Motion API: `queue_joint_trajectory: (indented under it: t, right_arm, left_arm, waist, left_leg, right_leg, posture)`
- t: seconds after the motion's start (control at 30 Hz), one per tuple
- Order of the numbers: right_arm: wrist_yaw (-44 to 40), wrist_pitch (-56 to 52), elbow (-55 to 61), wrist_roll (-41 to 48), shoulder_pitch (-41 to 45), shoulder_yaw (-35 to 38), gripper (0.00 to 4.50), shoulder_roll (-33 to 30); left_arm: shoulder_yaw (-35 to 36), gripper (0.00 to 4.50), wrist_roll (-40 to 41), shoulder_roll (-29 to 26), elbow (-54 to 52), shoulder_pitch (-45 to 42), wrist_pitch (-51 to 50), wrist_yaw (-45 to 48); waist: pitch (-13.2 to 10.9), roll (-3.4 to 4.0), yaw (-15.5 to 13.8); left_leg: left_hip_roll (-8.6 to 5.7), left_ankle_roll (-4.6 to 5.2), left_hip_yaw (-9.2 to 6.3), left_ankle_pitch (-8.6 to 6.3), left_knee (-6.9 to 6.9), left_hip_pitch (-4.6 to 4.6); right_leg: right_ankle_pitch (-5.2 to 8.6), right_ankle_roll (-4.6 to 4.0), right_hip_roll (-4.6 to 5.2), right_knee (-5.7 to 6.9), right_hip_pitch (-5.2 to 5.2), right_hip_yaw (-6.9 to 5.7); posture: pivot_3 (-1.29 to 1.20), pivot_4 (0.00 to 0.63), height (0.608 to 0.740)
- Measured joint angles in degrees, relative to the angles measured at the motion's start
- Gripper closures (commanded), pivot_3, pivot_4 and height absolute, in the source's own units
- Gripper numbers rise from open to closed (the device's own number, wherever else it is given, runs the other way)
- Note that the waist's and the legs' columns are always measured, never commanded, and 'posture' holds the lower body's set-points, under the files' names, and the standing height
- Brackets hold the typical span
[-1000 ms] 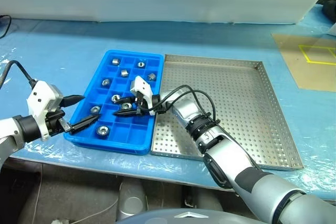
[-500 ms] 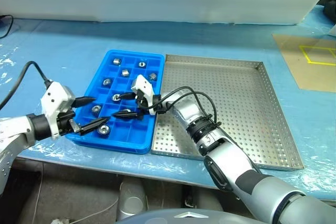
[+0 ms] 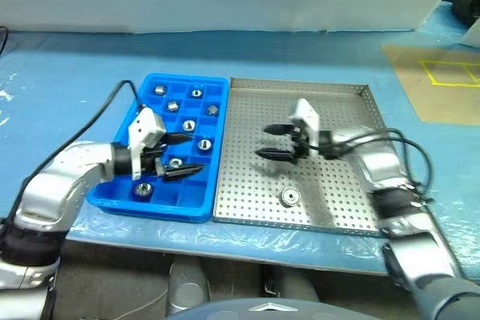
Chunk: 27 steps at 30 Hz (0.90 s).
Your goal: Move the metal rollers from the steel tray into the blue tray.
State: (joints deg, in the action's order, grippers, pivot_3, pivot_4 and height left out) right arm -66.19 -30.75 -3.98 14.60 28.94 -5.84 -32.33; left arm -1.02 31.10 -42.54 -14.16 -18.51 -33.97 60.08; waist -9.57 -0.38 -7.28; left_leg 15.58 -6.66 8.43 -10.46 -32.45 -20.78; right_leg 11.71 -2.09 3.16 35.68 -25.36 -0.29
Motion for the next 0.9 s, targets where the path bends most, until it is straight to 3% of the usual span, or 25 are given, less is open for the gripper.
queue_joint_trajectory:
  t: [0.17, 0.37, 0.9]
  right_arm:
    - [-0.9, -4.03, 14.62, 2.78, -10.43, 1.52, 0.47, -8.45]
    - [2.27, -7.96, 22.11, 5.74, -16.07, 1.87, 0.47, -9.39]
    - [7.02, -5.79, 15.69, 4.67, -16.36, -2.35, 0.47, -7.23]
  left_arm:
    - [-6.55, 0.0, -2.71, 3.4, 4.9, -4.63, 3.2, 4.62]
    - [-11.48, 0.0, -5.18, 5.64, 7.39, -6.2, 5.63, 8.5]
    - [-14.16, 0.0, -7.23, 5.89, 3.82, -3.07, 5.09, 9.8]
  waist:
    - [0.02, 0.04, 3.24]
    - [0.03, 0.05, 5.07]
    - [0.03, 0.07, 4.99]
  left_leg:
    - [-0.01, 0.03, 0.16, -0.01, 0.14, 0.53]
    - [-0.09, 0.07, 0.2, -0.03, 0.1, 0.77]
    - [-0.15, 0.27, 0.2, -0.15, 0.12, 0.71]
  right_leg:
    - [0.01, 0.0, -0.18, -0.01, 0.17, 0.38]
    - [-0.01, 0.04, -0.19, 0.0, 0.32, 0.56]
    - [-0.02, 0.05, -0.14, -0.16, 0.32, 0.52]
  posture:
    - [-0.15, 0.15, 0.74]
    - [-0.18, 0.15, 0.74]
    - [-0.11, 0.15, 0.74]
